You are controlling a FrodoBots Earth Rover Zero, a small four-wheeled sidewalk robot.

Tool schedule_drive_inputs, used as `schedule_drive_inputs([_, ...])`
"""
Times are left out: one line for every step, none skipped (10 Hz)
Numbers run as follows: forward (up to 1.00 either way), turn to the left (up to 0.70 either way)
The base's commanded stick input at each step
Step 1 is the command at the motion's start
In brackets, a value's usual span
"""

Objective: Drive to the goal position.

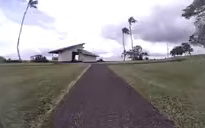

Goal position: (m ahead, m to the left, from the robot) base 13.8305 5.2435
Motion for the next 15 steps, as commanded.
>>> schedule_drive_inputs([0.70,0.00])
schedule_drive_inputs([0.70,0.00])
schedule_drive_inputs([0.70,0.00])
schedule_drive_inputs([0.70,0.00])
schedule_drive_inputs([0.70,0.00])
schedule_drive_inputs([0.70,0.00])
schedule_drive_inputs([0.70,0.00])
schedule_drive_inputs([0.70,0.00])
schedule_drive_inputs([0.70,0.00])
schedule_drive_inputs([0.70,0.00])
schedule_drive_inputs([0.70,0.00])
schedule_drive_inputs([0.70,0.00])
schedule_drive_inputs([0.70,0.00])
schedule_drive_inputs([0.70,0.00])
schedule_drive_inputs([0.70,0.00])
